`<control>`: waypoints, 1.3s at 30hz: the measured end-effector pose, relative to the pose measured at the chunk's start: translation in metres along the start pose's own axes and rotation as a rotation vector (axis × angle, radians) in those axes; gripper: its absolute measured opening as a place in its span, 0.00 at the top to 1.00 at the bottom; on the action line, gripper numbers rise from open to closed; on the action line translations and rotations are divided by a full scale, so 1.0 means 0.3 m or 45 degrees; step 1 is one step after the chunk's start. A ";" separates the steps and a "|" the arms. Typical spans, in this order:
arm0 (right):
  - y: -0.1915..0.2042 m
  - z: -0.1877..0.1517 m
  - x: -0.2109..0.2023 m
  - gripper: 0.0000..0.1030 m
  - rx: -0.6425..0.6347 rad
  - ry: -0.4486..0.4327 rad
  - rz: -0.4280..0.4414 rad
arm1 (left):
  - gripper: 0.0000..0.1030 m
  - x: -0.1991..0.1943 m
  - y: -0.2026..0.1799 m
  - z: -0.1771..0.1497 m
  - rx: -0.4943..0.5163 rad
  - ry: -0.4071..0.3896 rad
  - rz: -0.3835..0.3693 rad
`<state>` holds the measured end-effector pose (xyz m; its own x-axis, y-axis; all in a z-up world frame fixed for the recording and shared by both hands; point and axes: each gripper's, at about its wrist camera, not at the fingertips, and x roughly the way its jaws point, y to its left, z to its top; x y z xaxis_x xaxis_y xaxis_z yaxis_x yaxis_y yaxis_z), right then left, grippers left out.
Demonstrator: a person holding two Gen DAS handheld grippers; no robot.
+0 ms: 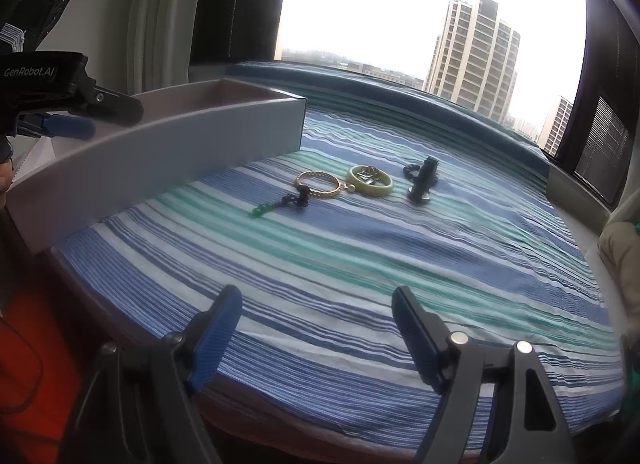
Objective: Organize jewelry
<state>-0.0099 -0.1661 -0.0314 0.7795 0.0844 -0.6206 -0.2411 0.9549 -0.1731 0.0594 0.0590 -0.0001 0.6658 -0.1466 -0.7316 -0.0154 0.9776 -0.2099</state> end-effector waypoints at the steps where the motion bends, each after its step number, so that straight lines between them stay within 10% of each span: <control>1: 0.000 0.000 0.000 0.23 0.000 0.000 -0.001 | 0.05 0.000 0.001 0.000 0.000 0.000 0.001; 39: -0.029 -0.023 0.014 0.23 0.058 0.036 -0.001 | 0.05 0.071 -0.004 -0.019 0.017 0.099 0.024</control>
<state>-0.0086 -0.1761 -0.0379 0.7631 0.0763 -0.6417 -0.2136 0.9670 -0.1390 0.0693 0.0538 -0.0191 0.6055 -0.1387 -0.7836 -0.0173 0.9822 -0.1871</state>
